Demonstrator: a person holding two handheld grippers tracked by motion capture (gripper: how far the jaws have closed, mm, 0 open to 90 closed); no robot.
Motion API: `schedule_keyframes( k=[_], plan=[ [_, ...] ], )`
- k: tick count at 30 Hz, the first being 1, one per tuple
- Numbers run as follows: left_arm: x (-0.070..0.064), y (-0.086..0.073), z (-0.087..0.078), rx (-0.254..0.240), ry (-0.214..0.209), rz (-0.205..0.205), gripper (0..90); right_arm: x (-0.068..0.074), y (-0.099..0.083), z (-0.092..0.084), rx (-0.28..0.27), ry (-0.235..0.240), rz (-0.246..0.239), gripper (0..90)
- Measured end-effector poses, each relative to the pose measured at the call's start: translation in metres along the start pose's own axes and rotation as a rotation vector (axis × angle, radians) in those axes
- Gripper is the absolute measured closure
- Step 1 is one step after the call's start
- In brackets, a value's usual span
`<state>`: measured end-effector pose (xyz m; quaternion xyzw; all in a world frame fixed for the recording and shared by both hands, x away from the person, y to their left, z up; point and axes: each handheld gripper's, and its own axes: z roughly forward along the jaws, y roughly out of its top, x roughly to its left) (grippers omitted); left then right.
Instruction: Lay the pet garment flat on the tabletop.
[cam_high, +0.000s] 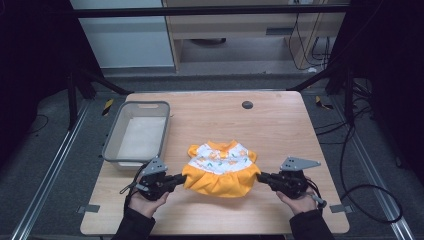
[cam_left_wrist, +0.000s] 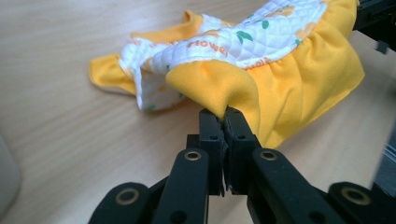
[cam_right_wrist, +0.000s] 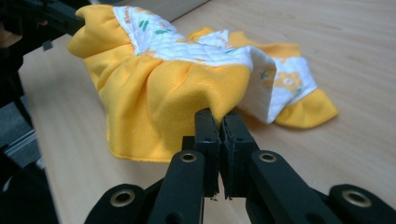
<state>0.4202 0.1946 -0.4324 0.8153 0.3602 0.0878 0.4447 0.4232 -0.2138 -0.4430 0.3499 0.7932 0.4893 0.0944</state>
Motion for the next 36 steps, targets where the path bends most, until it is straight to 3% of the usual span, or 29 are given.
schedule_keyframes(
  k=[5,9,12,16,22,27,32,36],
  plan=[
    [-0.006,-0.023,0.004,0.086,-0.009,-0.005,86.6,0.014,-0.021,-0.006,0.075,0.02,0.003,85.4],
    [-0.009,-0.031,0.008,0.11,0.046,0.028,75.9,0.019,-0.035,0.001,0.147,-0.043,-0.037,80.7],
    [-0.009,-0.033,0.004,0.088,0.086,0.028,60.2,0.019,-0.036,0.005,0.148,-0.059,-0.056,75.0],
    [-0.008,-0.032,-0.006,0.03,0.113,0.018,47.0,0.018,-0.034,0.0,0.097,-0.077,-0.063,68.8],
    [0.006,-0.009,-0.008,-0.04,0.166,0.031,44.3,0.008,-0.018,-0.002,0.007,-0.146,-0.053,58.6],
    [0.024,0.022,0.004,-0.094,0.203,0.032,44.6,-0.008,-0.001,0.009,-0.026,-0.207,-0.036,54.0],
    [0.036,0.05,0.035,-0.055,0.279,0.085,44.8,-0.028,0.018,0.029,-0.043,-0.252,-0.013,49.5],
    [0.053,0.062,0.068,-0.001,0.308,0.045,47.5,-0.047,0.029,0.051,-0.025,-0.288,0.007,50.7]
  ],
)
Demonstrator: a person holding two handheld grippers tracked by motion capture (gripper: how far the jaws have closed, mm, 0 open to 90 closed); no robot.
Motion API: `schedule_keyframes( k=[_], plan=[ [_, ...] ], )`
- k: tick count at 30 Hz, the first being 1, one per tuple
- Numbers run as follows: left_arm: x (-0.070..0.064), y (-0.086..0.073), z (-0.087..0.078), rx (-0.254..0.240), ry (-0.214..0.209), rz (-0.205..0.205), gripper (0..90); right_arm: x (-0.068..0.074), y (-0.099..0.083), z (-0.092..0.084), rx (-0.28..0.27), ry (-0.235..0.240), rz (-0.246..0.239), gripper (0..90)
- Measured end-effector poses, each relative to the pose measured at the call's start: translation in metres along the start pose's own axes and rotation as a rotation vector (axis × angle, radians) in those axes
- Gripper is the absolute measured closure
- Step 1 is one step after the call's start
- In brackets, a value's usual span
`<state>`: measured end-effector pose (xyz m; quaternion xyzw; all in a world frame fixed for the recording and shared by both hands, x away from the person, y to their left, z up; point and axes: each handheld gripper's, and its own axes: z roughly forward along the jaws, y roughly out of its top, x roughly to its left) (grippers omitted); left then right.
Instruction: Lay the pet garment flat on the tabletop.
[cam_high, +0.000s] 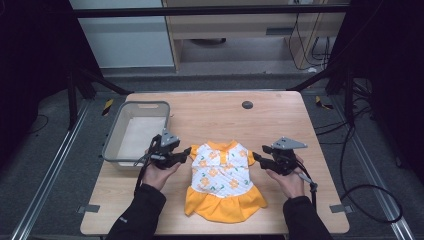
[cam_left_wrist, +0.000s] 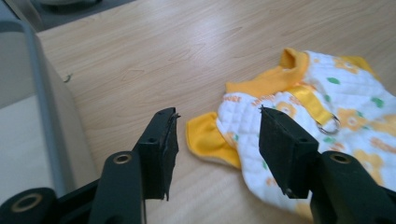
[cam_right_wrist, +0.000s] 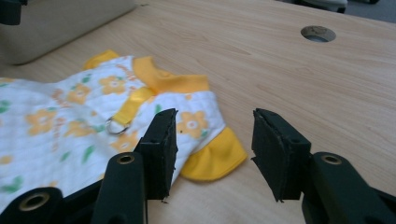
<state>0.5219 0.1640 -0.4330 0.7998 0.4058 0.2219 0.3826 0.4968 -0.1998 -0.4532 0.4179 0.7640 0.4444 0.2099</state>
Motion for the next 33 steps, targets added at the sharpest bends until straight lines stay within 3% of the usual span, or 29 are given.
schedule_keyframes(
  k=[7,10,13,19,25,30,33],
  plan=[
    [0.006,-0.002,0.051,0.084,0.022,-0.022,50.3,-0.013,-0.007,0.044,0.116,-0.04,-0.002,52.8],
    [0.008,-0.006,0.062,0.118,0.025,-0.023,51.6,-0.015,-0.013,0.053,0.151,-0.048,-0.014,54.0],
    [0.01,-0.011,0.069,0.141,0.011,-0.056,53.5,-0.016,-0.017,0.06,0.179,-0.035,-0.023,55.7],
    [0.005,-0.02,0.075,0.141,-0.006,-0.064,61.7,-0.016,-0.019,0.064,0.185,-0.016,-0.018,65.1],
    [-0.002,-0.019,0.075,0.148,-0.016,-0.066,79.3,-0.009,-0.019,0.064,0.191,-0.002,-0.02,83.4],
    [-0.001,-0.018,0.073,0.156,-0.028,-0.077,87.4,-0.007,-0.016,0.06,0.185,0.006,-0.027,86.5],
    [-0.001,-0.016,0.066,0.128,-0.021,-0.058,88.2,-0.006,-0.01,0.053,0.145,0.015,-0.014,86.9]
  ],
)
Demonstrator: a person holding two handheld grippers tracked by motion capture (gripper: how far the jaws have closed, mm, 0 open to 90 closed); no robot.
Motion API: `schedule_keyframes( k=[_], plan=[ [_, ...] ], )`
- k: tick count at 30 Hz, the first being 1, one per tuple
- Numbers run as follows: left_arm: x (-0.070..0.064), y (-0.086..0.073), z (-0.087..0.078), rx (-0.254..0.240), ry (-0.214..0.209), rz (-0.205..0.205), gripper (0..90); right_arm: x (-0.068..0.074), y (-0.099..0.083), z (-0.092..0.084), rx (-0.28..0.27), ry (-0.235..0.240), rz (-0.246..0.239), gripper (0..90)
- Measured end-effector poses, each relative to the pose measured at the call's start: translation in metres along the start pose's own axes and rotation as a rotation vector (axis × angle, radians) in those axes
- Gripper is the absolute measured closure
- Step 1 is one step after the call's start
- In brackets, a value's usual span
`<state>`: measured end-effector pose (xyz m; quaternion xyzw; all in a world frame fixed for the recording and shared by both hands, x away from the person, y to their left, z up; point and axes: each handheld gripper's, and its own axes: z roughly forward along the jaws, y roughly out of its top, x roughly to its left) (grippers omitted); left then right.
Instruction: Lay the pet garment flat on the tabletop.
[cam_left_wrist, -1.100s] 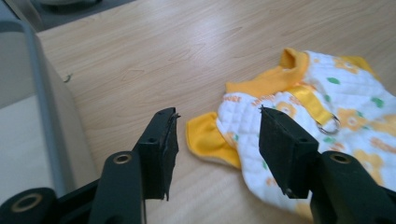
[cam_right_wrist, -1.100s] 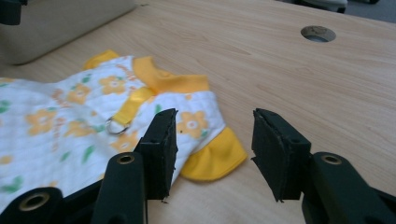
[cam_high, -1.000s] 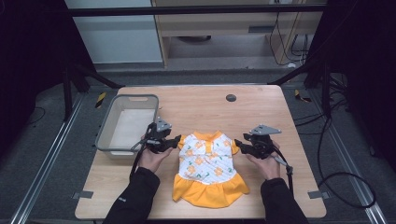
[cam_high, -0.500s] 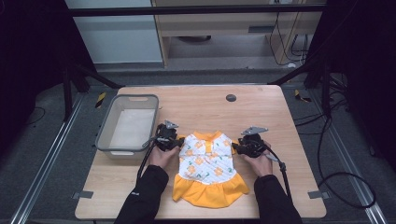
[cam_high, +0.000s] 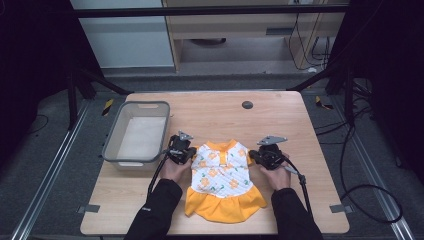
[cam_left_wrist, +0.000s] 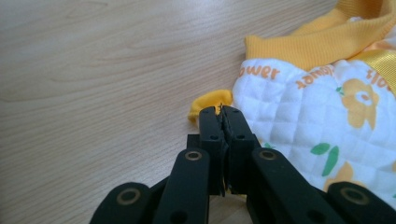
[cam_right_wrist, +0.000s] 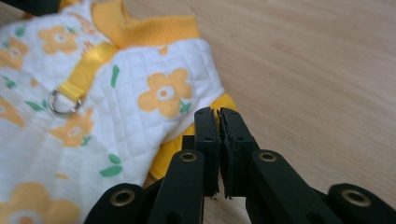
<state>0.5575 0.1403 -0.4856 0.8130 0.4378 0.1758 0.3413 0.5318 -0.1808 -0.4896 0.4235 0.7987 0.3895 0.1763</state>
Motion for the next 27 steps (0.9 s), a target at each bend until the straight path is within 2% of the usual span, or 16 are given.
schedule_keyframes(
  k=[3,6,10,12,14,15,16,17,19,23,27],
  plan=[
    [0.0,0.009,-0.018,-0.083,-0.008,-0.005,88.3,0.002,0.011,-0.015,-0.064,0.008,-0.019,87.0],
    [-0.002,0.026,-0.04,-0.17,0.003,0.007,88.3,0.006,0.028,-0.031,-0.142,-0.007,-0.034,87.0],
    [-0.005,0.055,-0.063,-0.285,0.031,0.024,88.2,0.006,0.053,-0.044,-0.237,-0.067,-0.057,86.9],
    [-0.004,0.065,-0.066,-0.314,0.05,0.021,87.5,0.005,0.064,-0.046,-0.268,-0.108,-0.07,86.2],
    [-0.003,0.073,-0.064,-0.324,0.104,0.028,81.3,0.003,0.073,-0.044,-0.273,-0.149,-0.074,81.1],
    [-0.002,0.076,-0.062,-0.314,0.122,0.02,71.1,0.002,0.077,-0.042,-0.264,-0.166,-0.071,77.0],
    [0.0,0.077,-0.061,-0.306,0.128,0.01,62.8,0.002,0.079,-0.04,-0.257,-0.19,-0.081,73.3],
    [0.001,0.077,-0.06,-0.302,0.116,-0.001,58.7,0.002,0.08,-0.039,-0.255,-0.207,-0.09,69.5],
    [0.002,0.074,-0.062,-0.293,0.103,-0.007,51.2,0.002,0.081,-0.041,-0.251,-0.208,-0.088,66.3],
    [0.005,0.065,-0.07,-0.29,0.086,-0.021,50.1,0.007,0.076,-0.051,-0.249,-0.17,-0.108,64.7],
    [0.001,0.054,-0.076,-0.281,0.043,-0.011,53.4,0.013,0.069,-0.061,-0.241,-0.134,-0.133,65.9]
  ],
)
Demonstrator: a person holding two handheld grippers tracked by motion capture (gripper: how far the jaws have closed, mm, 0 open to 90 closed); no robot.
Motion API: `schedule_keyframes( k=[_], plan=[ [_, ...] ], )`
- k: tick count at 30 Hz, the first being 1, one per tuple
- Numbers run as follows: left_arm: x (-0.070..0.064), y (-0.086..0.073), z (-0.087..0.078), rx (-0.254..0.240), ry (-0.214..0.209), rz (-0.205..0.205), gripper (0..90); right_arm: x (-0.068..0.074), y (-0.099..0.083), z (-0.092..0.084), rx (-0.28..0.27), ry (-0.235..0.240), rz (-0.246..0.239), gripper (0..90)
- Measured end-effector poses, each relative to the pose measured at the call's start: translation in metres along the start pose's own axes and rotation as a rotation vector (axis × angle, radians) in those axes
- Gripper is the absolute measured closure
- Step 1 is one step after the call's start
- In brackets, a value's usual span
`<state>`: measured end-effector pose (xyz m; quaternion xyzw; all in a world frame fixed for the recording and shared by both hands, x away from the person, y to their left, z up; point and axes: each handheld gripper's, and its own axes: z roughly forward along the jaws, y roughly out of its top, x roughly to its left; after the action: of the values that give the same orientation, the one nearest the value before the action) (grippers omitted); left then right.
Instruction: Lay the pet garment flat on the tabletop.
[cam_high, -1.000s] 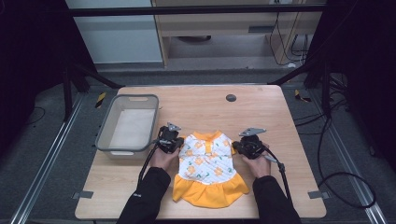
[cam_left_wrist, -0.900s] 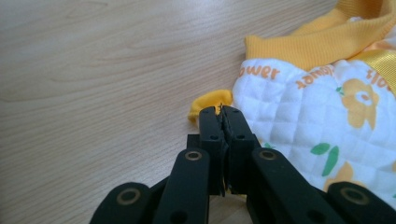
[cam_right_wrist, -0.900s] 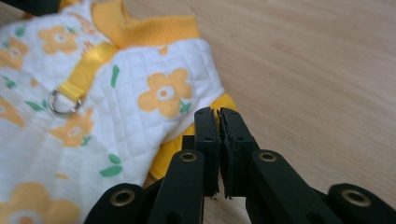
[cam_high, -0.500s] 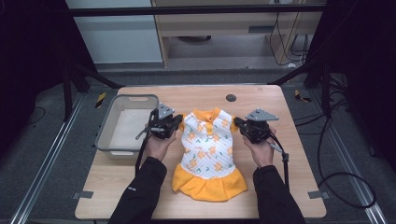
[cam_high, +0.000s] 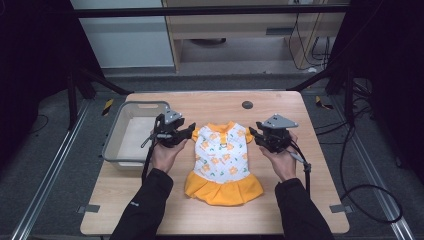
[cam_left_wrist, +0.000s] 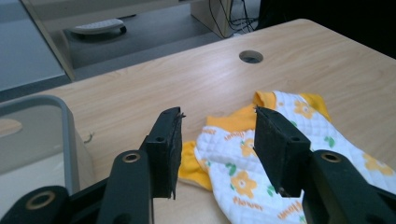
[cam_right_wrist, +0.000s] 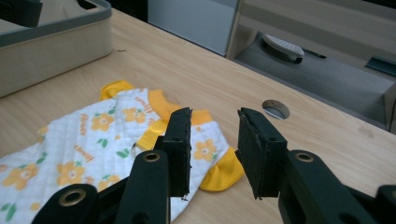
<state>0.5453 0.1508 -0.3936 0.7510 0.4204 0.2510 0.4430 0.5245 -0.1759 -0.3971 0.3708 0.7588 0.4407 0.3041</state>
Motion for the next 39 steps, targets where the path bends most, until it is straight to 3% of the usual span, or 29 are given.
schedule_keyframes(
  k=[3,6,11,14,18,22,26,28,30,34,37,39],
  plan=[
    [-0.01,-0.013,0.001,0.023,-0.052,0.0,58.8,0.004,-0.009,0.0,0.015,0.031,0.027,69.6],
    [-0.022,-0.03,0.013,0.09,-0.083,0.036,62.7,0.012,-0.023,0.008,0.059,0.066,0.04,72.4],
    [-0.033,-0.06,0.043,0.22,-0.114,0.054,64.6,0.028,-0.053,0.028,0.152,0.123,0.053,77.0],
    [-0.036,-0.074,0.055,0.282,-0.106,0.078,65.7,0.034,-0.068,0.037,0.204,0.143,0.053,78.4],
    [-0.034,-0.081,0.055,0.282,-0.114,0.058,67.7,0.038,-0.079,0.043,0.26,0.158,0.048,80.9],
    [-0.034,-0.083,0.057,0.297,-0.089,0.108,67.8,0.038,-0.085,0.049,0.304,0.155,0.044,83.3],
    [-0.03,-0.082,0.06,0.284,-0.072,0.101,66.4,0.039,-0.087,0.051,0.281,0.149,0.057,83.2],
    [-0.028,-0.081,0.058,0.29,-0.07,0.075,63.6,0.039,-0.086,0.049,0.276,0.138,0.052,83.9],
    [-0.027,-0.079,0.051,0.283,-0.096,0.058,62.4,0.038,-0.084,0.042,0.255,0.143,0.049,85.2],
    [-0.032,-0.079,0.027,0.286,-0.145,0.092,60.1,0.04,-0.08,0.021,0.223,0.18,0.049,89.0],
    [-0.037,-0.089,0.009,0.301,-0.16,0.143,59.9,0.045,-0.084,0.005,0.222,0.222,0.053,90.0],
    [-0.037,-0.098,0.0,0.301,-0.175,0.14,59.6,0.048,-0.089,-0.003,0.228,0.249,0.05,90.0]
  ],
)
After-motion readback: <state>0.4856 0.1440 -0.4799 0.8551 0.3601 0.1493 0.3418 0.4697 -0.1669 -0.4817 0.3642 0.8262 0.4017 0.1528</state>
